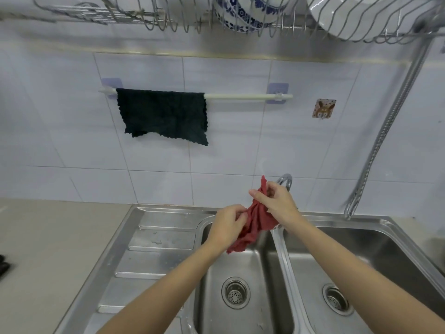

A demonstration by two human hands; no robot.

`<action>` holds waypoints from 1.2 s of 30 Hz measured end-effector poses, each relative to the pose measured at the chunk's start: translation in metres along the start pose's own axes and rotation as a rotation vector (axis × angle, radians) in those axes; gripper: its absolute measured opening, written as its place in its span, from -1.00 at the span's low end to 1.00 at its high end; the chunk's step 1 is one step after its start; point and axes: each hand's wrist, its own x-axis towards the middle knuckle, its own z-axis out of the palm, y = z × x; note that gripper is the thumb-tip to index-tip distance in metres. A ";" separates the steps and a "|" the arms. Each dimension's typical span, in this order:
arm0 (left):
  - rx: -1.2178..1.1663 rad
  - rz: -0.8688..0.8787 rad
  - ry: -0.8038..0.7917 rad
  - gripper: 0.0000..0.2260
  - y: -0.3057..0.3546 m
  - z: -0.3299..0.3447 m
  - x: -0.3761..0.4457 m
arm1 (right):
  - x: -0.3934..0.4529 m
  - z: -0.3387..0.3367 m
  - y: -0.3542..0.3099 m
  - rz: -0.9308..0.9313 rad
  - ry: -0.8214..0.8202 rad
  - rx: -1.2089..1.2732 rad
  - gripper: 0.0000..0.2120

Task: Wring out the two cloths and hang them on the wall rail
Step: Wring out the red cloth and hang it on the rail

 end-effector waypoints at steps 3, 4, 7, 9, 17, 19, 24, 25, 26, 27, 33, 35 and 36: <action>0.032 -0.006 0.138 -0.84 -0.007 -0.014 0.014 | 0.001 -0.002 -0.003 -0.013 0.019 -0.160 -0.63; 0.042 -0.004 0.159 -0.84 -0.008 -0.022 0.021 | 0.001 -0.003 -0.001 -0.026 0.026 -0.239 -0.63; 0.016 0.048 0.004 -0.86 -0.005 -0.044 0.041 | 0.005 -0.002 0.006 -0.093 -0.058 -0.415 -0.56; 0.061 0.111 -0.147 -0.85 0.005 -0.055 0.053 | 0.009 0.001 0.010 -0.116 -0.161 -0.380 -0.46; 0.359 0.213 -0.367 -0.82 0.061 -0.112 0.101 | 0.038 -0.007 -0.028 -0.214 -0.035 -0.082 -0.93; 0.473 0.191 -0.415 -0.85 0.067 -0.125 0.108 | 0.047 -0.010 -0.045 -0.243 0.012 -0.090 -0.89; 0.604 0.231 -0.312 -0.93 0.050 -0.145 0.119 | 0.068 -0.015 -0.091 -0.360 0.113 -0.242 -0.95; 0.595 0.222 -0.257 -0.92 0.042 -0.146 0.120 | 0.071 -0.014 -0.100 -0.386 0.131 -0.271 -0.96; 0.577 0.206 -0.213 -0.89 0.034 -0.145 0.120 | 0.073 -0.013 -0.107 -0.404 0.149 -0.300 -0.97; 0.548 0.187 -0.182 -0.85 0.026 -0.144 0.119 | 0.074 -0.013 -0.114 -0.419 0.165 -0.334 -0.97; 0.378 0.106 -0.169 -0.81 0.006 -0.146 0.112 | 0.081 -0.022 -0.131 -0.432 0.194 -0.523 -0.95; 0.341 0.073 -0.242 -0.85 0.009 -0.155 0.112 | 0.086 -0.034 -0.131 -0.411 0.234 -0.542 -0.95; 0.335 0.061 -0.256 -0.86 0.011 -0.160 0.112 | 0.088 -0.041 -0.131 -0.399 0.255 -0.547 -0.95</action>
